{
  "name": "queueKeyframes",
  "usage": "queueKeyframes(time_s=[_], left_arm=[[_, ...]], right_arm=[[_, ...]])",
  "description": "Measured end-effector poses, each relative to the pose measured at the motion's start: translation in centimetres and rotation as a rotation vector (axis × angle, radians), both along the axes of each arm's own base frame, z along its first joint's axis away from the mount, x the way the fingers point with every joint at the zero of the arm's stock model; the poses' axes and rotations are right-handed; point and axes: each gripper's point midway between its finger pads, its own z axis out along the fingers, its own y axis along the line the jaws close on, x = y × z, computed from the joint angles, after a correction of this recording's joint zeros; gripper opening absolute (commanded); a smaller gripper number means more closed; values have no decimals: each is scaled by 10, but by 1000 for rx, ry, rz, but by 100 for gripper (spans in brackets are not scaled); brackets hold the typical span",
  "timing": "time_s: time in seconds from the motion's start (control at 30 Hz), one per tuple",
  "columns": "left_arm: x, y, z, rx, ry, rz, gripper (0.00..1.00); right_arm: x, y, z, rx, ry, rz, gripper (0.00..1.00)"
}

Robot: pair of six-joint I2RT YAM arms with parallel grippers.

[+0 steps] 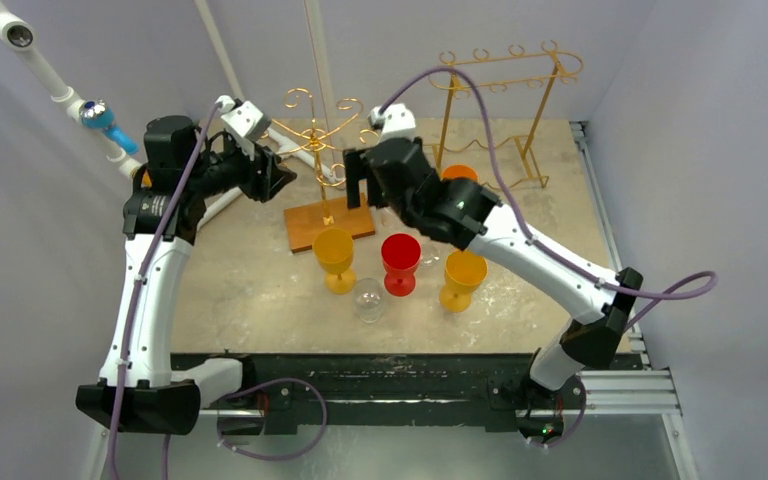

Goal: Place the wine glass upside down on the wine glass rack

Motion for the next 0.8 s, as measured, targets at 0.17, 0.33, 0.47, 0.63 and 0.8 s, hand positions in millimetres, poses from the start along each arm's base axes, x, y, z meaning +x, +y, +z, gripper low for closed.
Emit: queueKeyframes(time_s=[0.17,0.33,0.47,0.63,0.8], left_arm=[[1,-3,1,9,-9,1,47],[0,-4,-3,26,-2,0,48],[2,-3,-4,50,-11,12,56],[4,3,-9,92,-13,33,57],[8,9,-14,131,-13,51,46]], right_arm=[[36,-18,71,147,-81,-53,87],[57,-15,96,218,-99,-28,84],[87,-12,76,197,-59,-40,81],[102,-7,34,127,16,-48,76],[97,-11,17,106,52,-46,50]])
